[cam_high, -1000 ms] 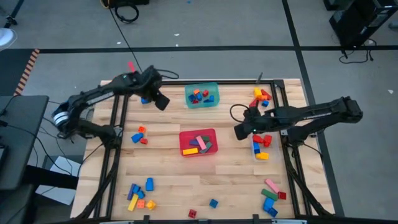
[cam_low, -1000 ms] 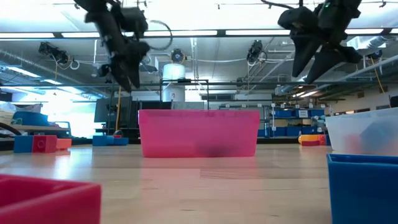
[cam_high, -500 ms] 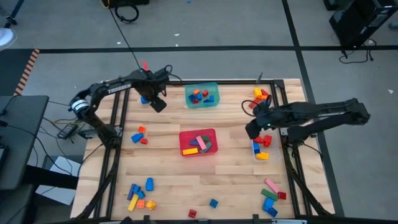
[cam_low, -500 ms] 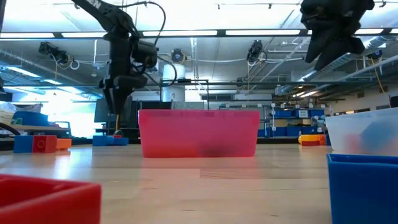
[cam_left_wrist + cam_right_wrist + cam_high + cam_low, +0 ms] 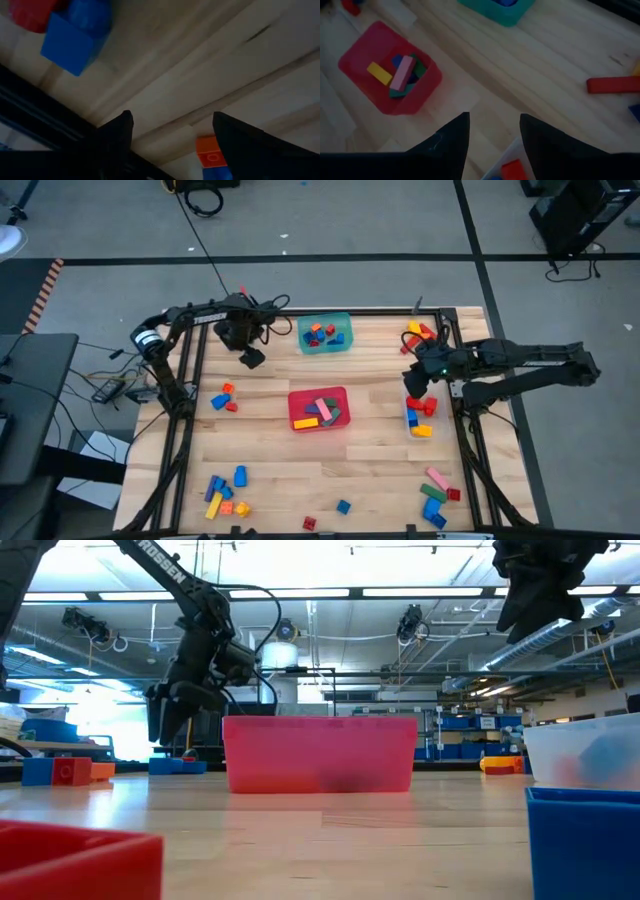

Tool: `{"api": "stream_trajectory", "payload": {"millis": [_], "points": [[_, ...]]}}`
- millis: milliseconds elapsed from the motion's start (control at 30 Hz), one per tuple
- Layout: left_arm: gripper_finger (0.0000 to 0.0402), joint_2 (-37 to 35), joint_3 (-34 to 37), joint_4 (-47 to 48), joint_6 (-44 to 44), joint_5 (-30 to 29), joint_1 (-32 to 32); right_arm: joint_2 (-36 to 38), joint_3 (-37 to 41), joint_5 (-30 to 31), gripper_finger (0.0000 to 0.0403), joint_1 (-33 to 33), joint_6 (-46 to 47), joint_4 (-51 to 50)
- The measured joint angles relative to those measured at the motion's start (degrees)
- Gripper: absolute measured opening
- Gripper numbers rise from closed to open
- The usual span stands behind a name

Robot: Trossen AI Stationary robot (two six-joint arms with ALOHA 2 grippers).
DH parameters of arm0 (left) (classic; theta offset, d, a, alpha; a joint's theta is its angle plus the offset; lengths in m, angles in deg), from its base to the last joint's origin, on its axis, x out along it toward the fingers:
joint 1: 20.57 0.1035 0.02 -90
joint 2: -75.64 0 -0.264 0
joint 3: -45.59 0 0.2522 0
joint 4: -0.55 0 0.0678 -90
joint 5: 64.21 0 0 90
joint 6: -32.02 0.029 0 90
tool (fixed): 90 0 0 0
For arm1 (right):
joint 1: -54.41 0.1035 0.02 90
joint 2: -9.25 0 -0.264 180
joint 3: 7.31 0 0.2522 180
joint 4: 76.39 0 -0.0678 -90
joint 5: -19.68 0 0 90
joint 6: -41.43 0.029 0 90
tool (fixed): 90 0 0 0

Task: Sort blocks by size
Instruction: Put the blue 1 stud game piece into the transparent bin

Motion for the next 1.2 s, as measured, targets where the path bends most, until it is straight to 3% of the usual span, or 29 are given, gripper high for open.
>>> {"api": "stream_trajectory", "payload": {"millis": [567, 800, 1000, 1200], "points": [[0.0282, 0.1, -7.8, -1.1, 15.7, 0.3, 1.1, 0.0, 0.0, 0.2, 0.0188, -3.8, 1.8, 3.2], [0.0282, 0.1, -8.8, -1.5, 20.0, -8.4, 1.3, 0.0, 0.0, 1.4, 0.0188, -6.4, 1.8, 7.1], [0.0282, 0.1, -8.8, -2.0, 28.5, -9.2, 2.8, -0.1, 0.0, 1.6, 0.0188, -8.8, 1.6, 9.1], [0.0282, 3.4, -8.8, -0.7, 25.6, -9.1, 7.1, -1.0, 0.0, 1.6, 0.0188, -11.0, 1.2, 10.5]]}}
